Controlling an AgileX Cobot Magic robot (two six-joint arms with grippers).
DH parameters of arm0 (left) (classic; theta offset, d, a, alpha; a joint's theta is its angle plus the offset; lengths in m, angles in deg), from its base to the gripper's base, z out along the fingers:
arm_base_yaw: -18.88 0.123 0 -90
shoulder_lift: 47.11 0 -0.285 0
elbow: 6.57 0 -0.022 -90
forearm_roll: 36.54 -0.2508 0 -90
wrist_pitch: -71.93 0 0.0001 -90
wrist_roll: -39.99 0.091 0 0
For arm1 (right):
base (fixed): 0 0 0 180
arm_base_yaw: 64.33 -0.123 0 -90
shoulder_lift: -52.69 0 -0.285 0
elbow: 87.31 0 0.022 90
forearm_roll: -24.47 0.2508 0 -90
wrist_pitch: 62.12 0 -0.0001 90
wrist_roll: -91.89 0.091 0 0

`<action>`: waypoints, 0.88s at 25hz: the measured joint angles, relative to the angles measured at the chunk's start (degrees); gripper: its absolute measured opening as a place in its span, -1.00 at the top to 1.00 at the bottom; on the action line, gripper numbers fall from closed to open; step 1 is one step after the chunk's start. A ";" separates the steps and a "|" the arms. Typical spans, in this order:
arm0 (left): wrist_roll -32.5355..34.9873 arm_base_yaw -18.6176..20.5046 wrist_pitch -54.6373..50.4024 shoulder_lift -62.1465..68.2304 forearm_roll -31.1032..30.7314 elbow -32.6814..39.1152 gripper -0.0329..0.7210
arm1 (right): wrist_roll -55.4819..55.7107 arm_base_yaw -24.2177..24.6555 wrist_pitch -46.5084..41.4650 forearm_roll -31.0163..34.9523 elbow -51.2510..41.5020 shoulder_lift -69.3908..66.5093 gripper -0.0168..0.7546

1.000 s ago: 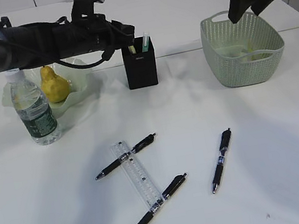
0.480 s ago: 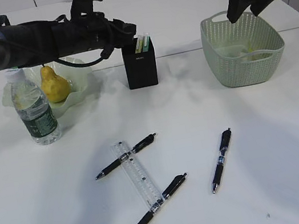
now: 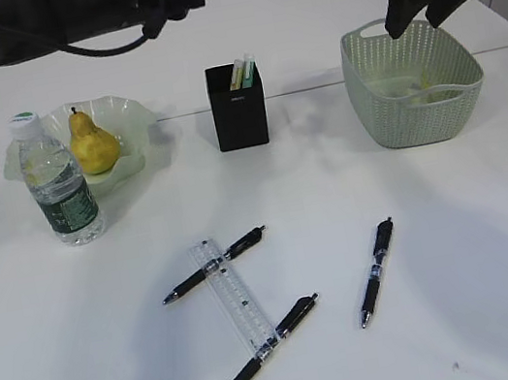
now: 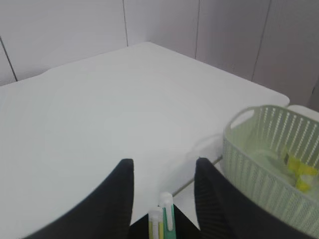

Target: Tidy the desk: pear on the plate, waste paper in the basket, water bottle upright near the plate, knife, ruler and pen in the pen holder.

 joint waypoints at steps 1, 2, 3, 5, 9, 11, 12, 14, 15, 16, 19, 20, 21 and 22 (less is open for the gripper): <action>-2.83 0.00 0.64 -0.69 0.00 0.00 0.15 | 0.50 0.00 0.00 0.00 0.00 0.00 -0.32; -5.38 0.00 1.19 -1.22 0.13 0.00 0.15 | 0.68 0.00 0.00 0.00 0.00 0.00 -0.32; -8.46 0.00 1.43 -1.81 0.22 0.00 0.15 | 0.91 0.00 0.00 0.00 0.00 0.00 -0.32; -14.65 0.00 1.52 -2.83 0.34 0.00 0.15 | 1.54 0.00 0.00 0.09 0.00 0.00 -0.32; -29.25 0.00 0.76 -4.26 0.42 0.00 0.15 | 2.87 0.00 0.00 0.69 0.00 0.00 -0.32; -37.53 0.11 -1.09 -4.68 0.42 0.00 0.15 | 3.38 0.00 0.00 1.30 0.00 0.00 -0.32; -40.89 0.33 -2.55 -4.78 0.42 0.00 0.15 | 3.51 0.00 0.00 1.55 0.00 0.00 -0.32; -49.20 0.90 -5.42 -4.78 0.42 0.00 0.15 | 4.23 0.00 0.00 1.92 0.00 0.00 -0.32; -53.40 1.28 -7.00 -4.78 0.42 0.00 0.15 | 4.69 0.00 0.00 1.92 0.00 0.00 -0.32; -57.08 1.67 -8.70 -4.78 0.42 0.00 0.16 | 5.18 0.00 0.00 1.92 0.00 0.00 -0.32; -65.31 3.43 -15.70 -4.78 0.31 0.00 0.21 | 6.09 0.00 0.00 1.92 0.00 0.10 -0.32; -67.04 4.11 -18.42 -4.78 0.18 0.00 0.22 | 6.52 0.00 0.00 1.92 0.00 0.22 -0.32; -68.10 5.09 -21.90 -4.78 0.17 0.00 0.22 | 6.94 0.00 0.00 1.92 0.00 0.46 -0.32; -68.70 5.78 -25.31 -4.78 -0.10 0.00 0.23 | 7.05 0.00 0.00 1.95 0.00 0.83 -0.32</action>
